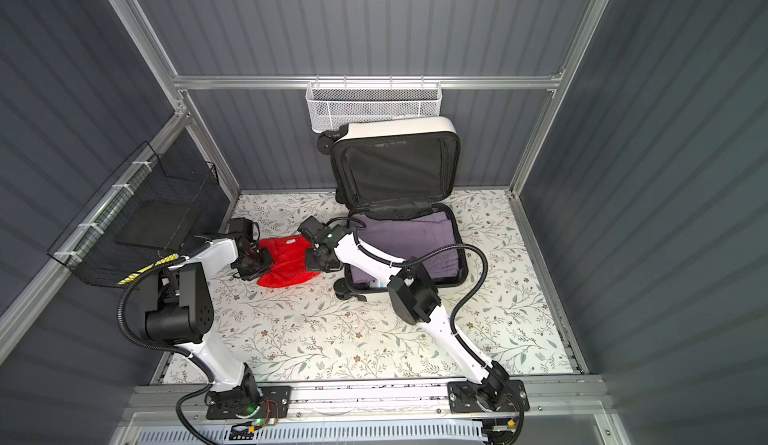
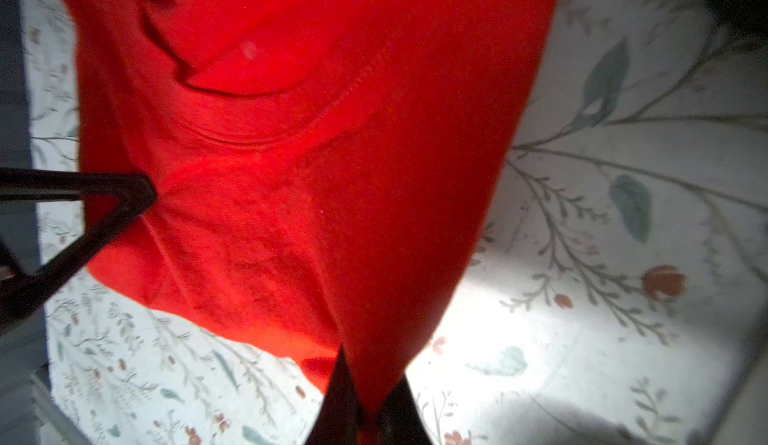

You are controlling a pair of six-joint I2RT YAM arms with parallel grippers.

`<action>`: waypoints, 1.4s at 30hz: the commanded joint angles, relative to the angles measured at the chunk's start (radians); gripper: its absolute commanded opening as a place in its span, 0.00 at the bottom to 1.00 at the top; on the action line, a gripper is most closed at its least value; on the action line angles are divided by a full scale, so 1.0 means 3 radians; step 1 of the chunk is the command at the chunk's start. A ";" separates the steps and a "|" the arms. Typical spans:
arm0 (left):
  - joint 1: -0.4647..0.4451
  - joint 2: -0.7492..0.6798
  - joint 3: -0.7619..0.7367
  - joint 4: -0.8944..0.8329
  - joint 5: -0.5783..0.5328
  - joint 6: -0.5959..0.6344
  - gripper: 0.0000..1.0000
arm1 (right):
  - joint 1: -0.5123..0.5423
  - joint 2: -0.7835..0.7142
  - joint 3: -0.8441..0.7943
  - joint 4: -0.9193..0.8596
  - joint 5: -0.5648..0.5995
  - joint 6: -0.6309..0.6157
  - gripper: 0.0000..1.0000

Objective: Pack the luggage
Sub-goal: 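Lift the red T-shirt with both grippers and carry it into the suitcase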

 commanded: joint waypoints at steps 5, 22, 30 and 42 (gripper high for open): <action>-0.0077 -0.0402 0.0460 -0.0235 0.0399 -0.0046 0.00 | -0.0122 -0.0592 0.0083 0.0089 -0.0147 -0.0195 0.00; -0.0552 -0.0965 0.1031 -0.0230 0.0436 -0.0642 0.00 | -0.0295 -0.1505 -0.0327 -0.0059 -0.0217 -0.0440 0.00; -0.1043 -0.1000 0.1046 -0.0107 0.0256 -0.0875 0.00 | -0.0572 -0.2271 -0.1487 0.0328 -0.0296 -0.0424 0.00; -0.2094 -0.0578 0.1402 0.0178 -0.0284 -0.1192 0.00 | -0.1276 -0.3314 -0.2789 0.0513 -0.0496 -0.0608 0.00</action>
